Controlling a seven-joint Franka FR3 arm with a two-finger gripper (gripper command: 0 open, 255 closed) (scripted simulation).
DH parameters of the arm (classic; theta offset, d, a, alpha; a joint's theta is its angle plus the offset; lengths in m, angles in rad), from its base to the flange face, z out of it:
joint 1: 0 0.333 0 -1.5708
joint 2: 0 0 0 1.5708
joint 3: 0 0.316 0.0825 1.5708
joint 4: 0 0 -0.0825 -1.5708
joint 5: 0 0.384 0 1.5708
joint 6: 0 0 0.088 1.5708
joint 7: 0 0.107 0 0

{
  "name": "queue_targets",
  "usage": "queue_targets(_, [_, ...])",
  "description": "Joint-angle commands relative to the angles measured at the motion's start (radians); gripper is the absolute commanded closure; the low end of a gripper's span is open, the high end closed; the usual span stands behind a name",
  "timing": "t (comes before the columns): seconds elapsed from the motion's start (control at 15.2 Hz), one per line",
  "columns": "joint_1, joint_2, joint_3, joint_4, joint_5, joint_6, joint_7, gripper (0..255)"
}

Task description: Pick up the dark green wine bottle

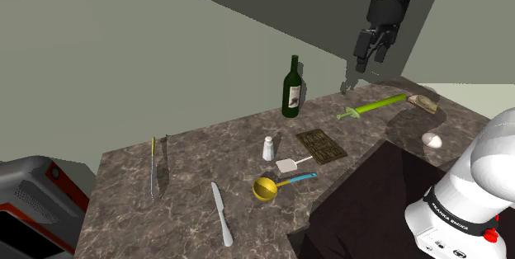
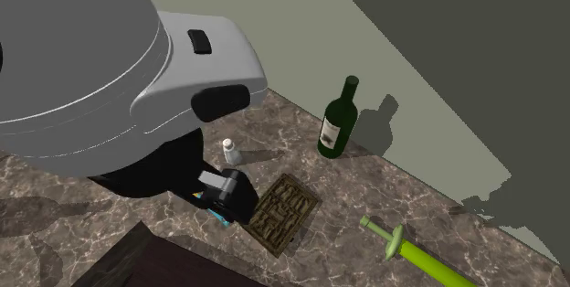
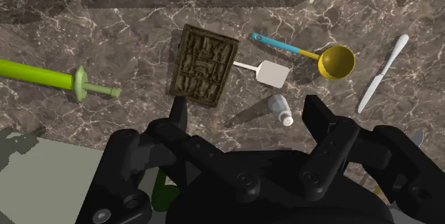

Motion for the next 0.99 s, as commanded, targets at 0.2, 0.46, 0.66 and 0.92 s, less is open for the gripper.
queue_targets(0.2, [-0.014,0.104,-0.011,0.030,-0.010,0.084,-0.005,0])
queue_targets(0.46, [-0.030,0.246,-0.026,0.089,-0.021,0.183,-0.010,0])
queue_targets(0.66, [-0.040,0.355,-0.037,0.147,-0.026,0.245,-0.013,0])
queue_targets(0.92, [-0.053,0.500,-0.052,0.240,-0.030,0.311,-0.017,0])
